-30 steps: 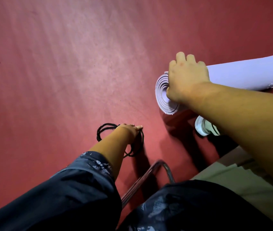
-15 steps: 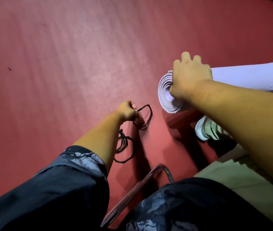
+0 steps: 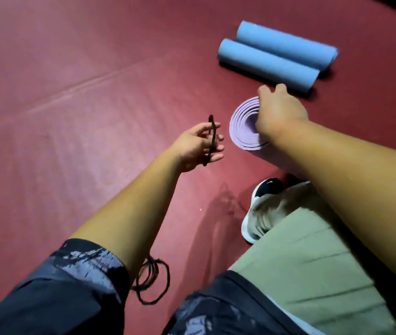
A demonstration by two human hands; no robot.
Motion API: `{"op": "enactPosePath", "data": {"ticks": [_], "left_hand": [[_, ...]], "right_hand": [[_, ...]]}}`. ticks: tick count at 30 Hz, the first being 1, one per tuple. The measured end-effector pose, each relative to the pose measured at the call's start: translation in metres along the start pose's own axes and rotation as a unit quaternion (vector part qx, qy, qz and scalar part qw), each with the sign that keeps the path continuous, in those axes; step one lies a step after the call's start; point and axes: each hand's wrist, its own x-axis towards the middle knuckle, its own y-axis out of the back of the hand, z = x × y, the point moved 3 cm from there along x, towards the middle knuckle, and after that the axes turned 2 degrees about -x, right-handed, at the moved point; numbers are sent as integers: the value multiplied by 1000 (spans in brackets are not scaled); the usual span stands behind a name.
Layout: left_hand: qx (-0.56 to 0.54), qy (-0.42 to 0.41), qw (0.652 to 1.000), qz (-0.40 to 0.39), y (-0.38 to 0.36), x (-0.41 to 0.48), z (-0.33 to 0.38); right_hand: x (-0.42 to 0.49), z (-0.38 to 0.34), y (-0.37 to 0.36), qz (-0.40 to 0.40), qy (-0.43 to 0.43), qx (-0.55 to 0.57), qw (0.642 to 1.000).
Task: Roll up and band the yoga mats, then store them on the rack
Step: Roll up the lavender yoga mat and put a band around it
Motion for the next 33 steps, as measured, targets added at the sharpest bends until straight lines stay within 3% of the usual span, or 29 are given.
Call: {"op": "enactPosePath", "data": {"ticks": [5, 8, 12, 18, 20, 23, 29, 33], "left_hand": [[191, -96, 970, -120, -125, 3, 78], [350, -181, 907, -151, -211, 3, 109], [486, -253, 810, -212, -324, -10, 131], [633, -319, 670, -220, -460, -41, 121], [649, -332, 647, -226, -493, -50, 104], [659, -344, 627, -233, -524, -66, 84], [632, -349, 658, -214, -544, -49, 40], [606, -348, 692, -179, -553, -51, 17]], "right_hand": [[-5, 114, 55, 60, -124, 92, 986], [-26, 182, 77, 107, -185, 161, 964], [-62, 267, 96, 151, -256, 241, 924], [-124, 359, 115, 171, -290, 307, 890], [-147, 381, 116, 201, -293, 314, 881], [-176, 406, 110, 235, -295, 328, 866], [-215, 428, 74, 195, -265, 539, 776], [-223, 441, 60, 222, -246, 444, 832]]}}
